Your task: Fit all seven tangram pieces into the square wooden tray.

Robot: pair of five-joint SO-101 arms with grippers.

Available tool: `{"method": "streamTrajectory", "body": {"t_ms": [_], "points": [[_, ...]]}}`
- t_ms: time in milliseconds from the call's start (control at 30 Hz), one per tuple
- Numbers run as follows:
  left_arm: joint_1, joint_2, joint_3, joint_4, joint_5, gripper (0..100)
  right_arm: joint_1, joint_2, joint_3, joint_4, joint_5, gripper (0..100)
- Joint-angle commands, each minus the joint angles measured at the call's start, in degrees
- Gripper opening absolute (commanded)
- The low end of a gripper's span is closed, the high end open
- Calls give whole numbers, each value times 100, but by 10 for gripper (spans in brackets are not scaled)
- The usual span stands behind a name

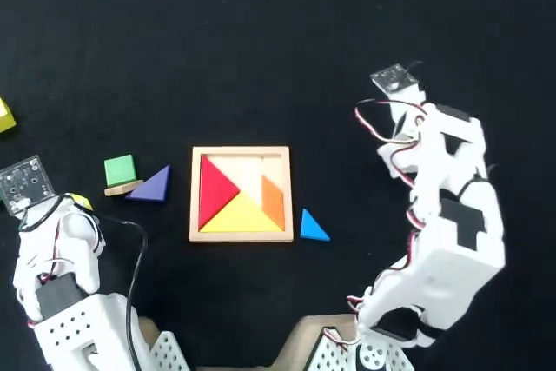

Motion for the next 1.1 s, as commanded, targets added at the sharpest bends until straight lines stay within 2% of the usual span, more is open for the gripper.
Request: {"method": "streamTrajectory", "body": {"t_ms": [0,233,500,600,700,767,867,1067], "points": [[40,-97,40,0,-44,101,1257,497,-514,0,132,10],[57,-97,57,0,-53,102,2013,1086,-1200,26,642,10],[-4,-97,22,0,-44,98,2541,1684,-1868,53,642,10],[-136,-88,-479,554,-35,98,2505,1552,-1982,695,659,10],[-57,-97,-1209,1398,-35,98,2242,989,-2132,1547,651,10],[4,-97,-1376,1495,-26,98,1934,497,-2114,1978,633,10],[66,-70,-1165,1284,97,98,1354,-233,-1912,2462,545,10],[31,-97,-215,457,79,101,44,-1719,-980,2602,-387,10]]}}
